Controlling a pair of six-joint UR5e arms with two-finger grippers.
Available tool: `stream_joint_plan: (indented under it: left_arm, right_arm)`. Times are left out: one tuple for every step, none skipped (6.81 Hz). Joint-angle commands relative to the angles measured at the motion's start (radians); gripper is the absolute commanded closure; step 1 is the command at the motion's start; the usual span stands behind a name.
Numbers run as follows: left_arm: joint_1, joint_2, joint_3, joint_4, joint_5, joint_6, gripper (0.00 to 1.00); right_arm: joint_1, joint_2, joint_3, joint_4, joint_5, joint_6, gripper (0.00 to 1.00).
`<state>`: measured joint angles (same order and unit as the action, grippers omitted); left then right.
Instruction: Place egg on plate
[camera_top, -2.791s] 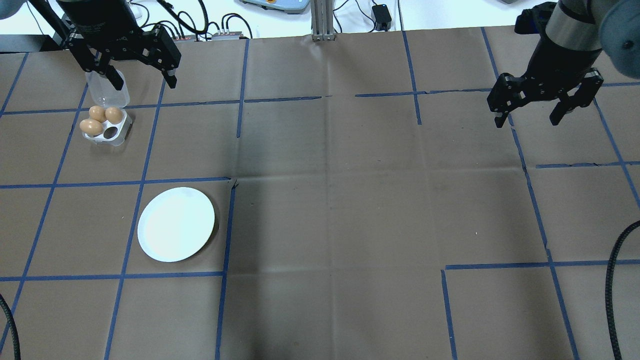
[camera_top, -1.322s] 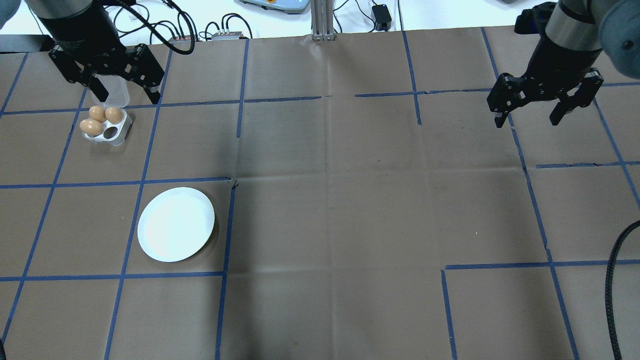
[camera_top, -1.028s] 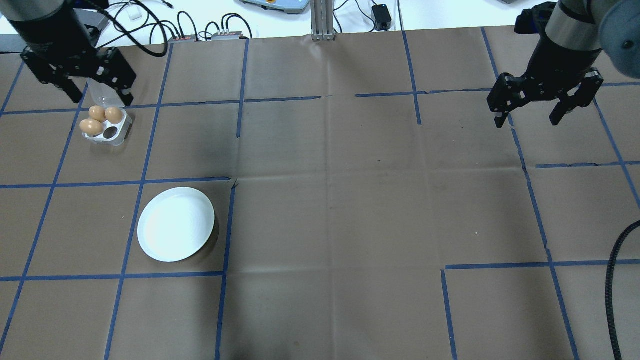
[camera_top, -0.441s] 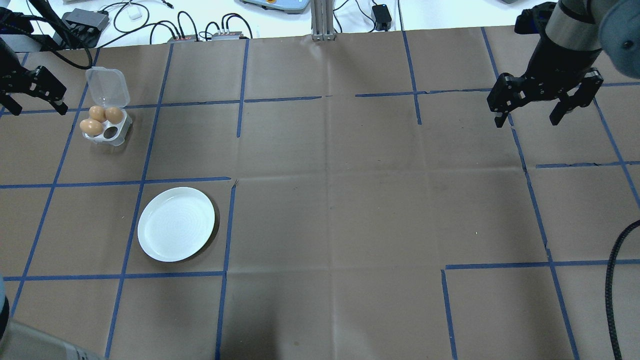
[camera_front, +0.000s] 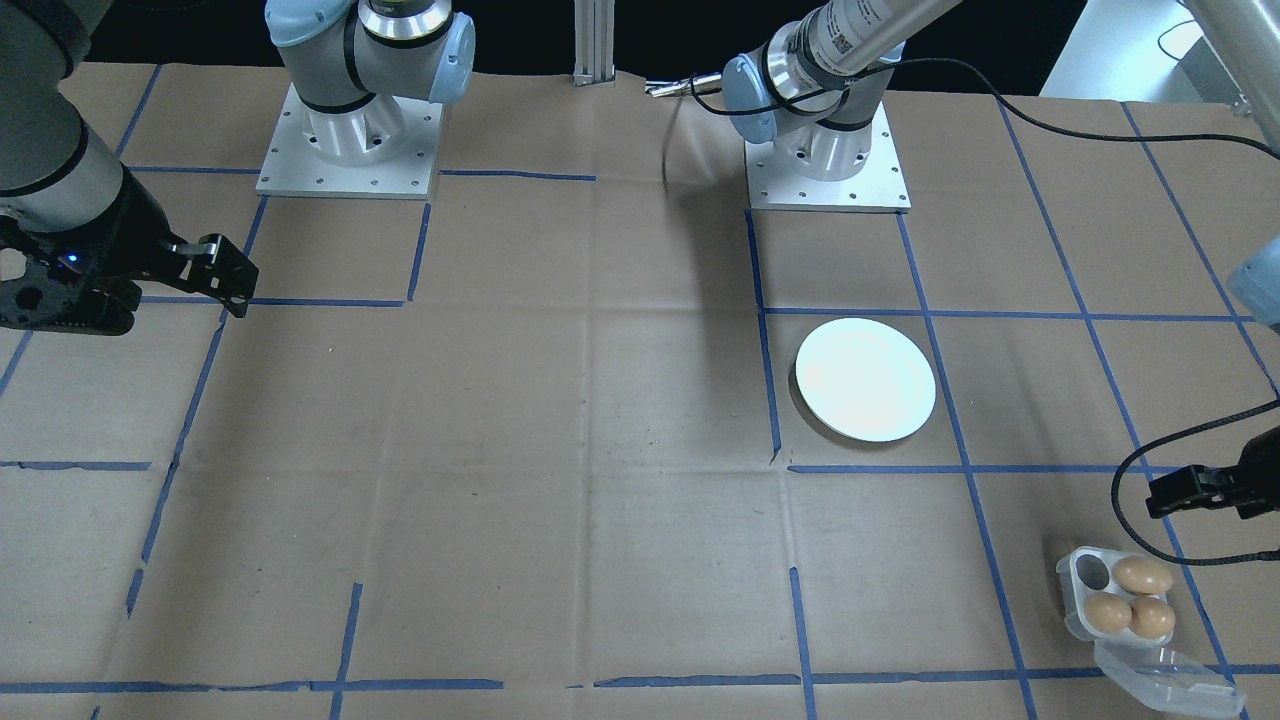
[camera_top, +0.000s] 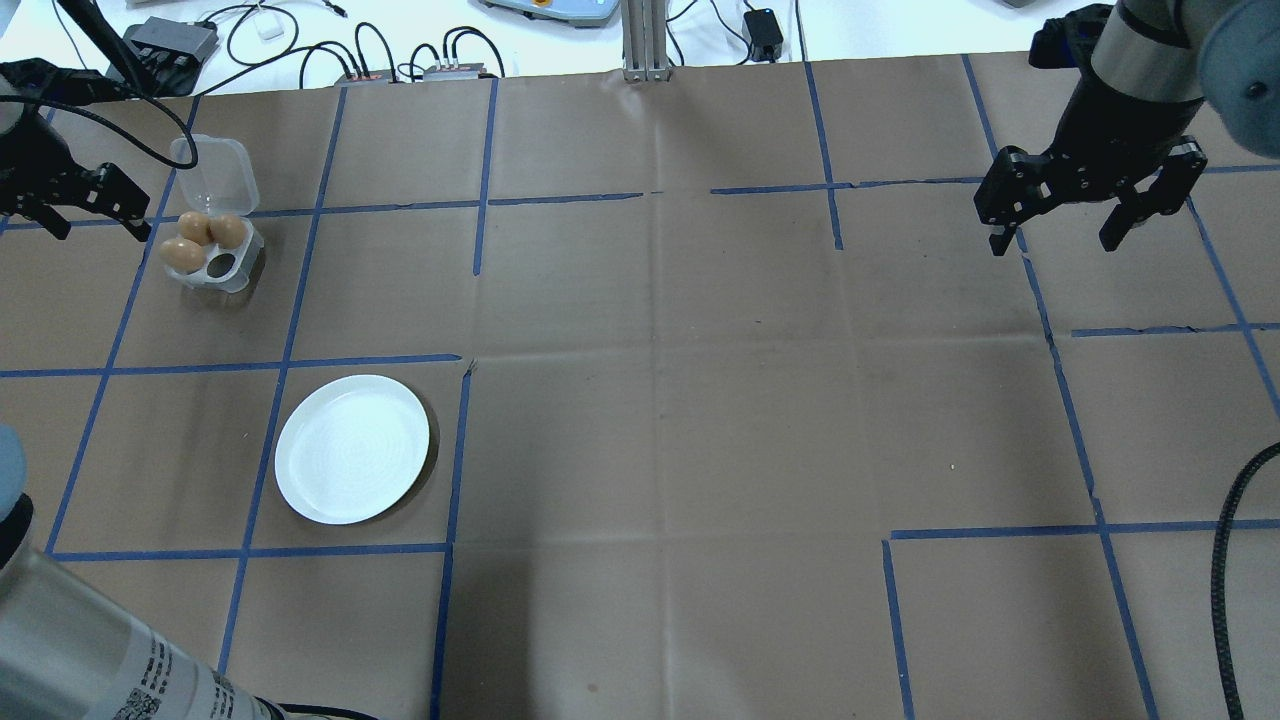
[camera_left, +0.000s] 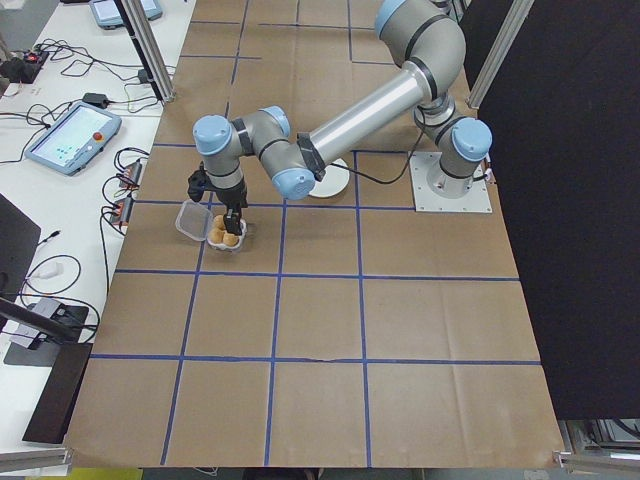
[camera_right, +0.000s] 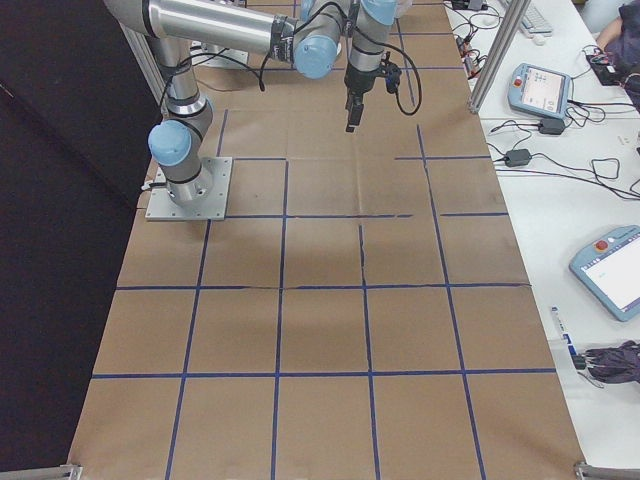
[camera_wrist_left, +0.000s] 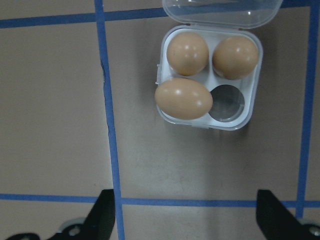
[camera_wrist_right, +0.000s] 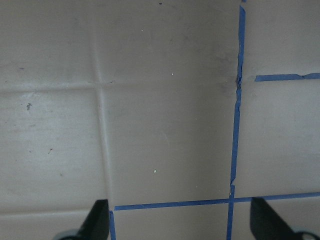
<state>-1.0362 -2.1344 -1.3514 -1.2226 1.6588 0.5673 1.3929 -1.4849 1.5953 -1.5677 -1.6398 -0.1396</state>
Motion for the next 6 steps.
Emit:
stream_joint_plan:
  left_arm:
    - [0.008, -0.064, 0.012, 0.014, -0.010, -0.007, 0.01]
    - [0.007, -0.099, 0.018, 0.015, -0.010, -0.030, 0.01]
    - [0.002, -0.128, 0.031, 0.043, -0.010, -0.035, 0.01]
    - [0.001, -0.143, 0.046, 0.048, -0.011, -0.033, 0.01]
    - [-0.004, -0.151, 0.060, 0.048, -0.014, -0.035, 0.01]
    - [-0.008, -0.157, 0.060, 0.048, -0.036, -0.035, 0.01]
  right_arm:
    - [0.000, 0.000, 0.000, 0.000, 0.000, 0.000, 0.00]
    - [0.000, 0.000, 0.000, 0.000, 0.000, 0.000, 0.00]
    - [0.000, 0.000, 0.000, 0.000, 0.000, 0.000, 0.00]
    - [0.000, 0.000, 0.000, 0.000, 0.000, 0.000, 0.00]
    - [0.000, 0.000, 0.000, 0.000, 0.000, 0.000, 0.00]
    - [0.000, 0.000, 0.000, 0.000, 0.000, 0.000, 0.00]
